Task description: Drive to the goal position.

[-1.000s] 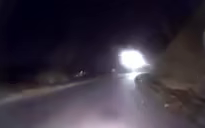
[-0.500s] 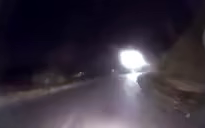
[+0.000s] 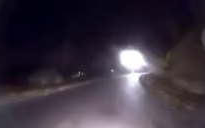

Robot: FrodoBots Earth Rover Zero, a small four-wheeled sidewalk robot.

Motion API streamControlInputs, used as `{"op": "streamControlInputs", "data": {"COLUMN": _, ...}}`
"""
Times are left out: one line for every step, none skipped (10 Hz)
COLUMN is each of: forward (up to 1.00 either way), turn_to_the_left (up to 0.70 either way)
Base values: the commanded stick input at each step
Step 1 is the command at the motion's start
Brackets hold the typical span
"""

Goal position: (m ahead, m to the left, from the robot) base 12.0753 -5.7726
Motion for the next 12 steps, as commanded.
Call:
{"op": "streamControlInputs", "data": {"forward": 1.0, "turn_to_the_left": -0.03}}
{"op": "streamControlInputs", "data": {"forward": 1.0, "turn_to_the_left": -0.03}}
{"op": "streamControlInputs", "data": {"forward": 1.0, "turn_to_the_left": -0.03}}
{"op": "streamControlInputs", "data": {"forward": 1.0, "turn_to_the_left": -0.03}}
{"op": "streamControlInputs", "data": {"forward": 1.0, "turn_to_the_left": -0.03}}
{"op": "streamControlInputs", "data": {"forward": 1.0, "turn_to_the_left": -0.03}}
{"op": "streamControlInputs", "data": {"forward": 1.0, "turn_to_the_left": -0.03}}
{"op": "streamControlInputs", "data": {"forward": 1.0, "turn_to_the_left": -0.04}}
{"op": "streamControlInputs", "data": {"forward": 1.0, "turn_to_the_left": -0.04}}
{"op": "streamControlInputs", "data": {"forward": 1.0, "turn_to_the_left": -0.04}}
{"op": "streamControlInputs", "data": {"forward": 1.0, "turn_to_the_left": -0.04}}
{"op": "streamControlInputs", "data": {"forward": 1.0, "turn_to_the_left": -0.04}}
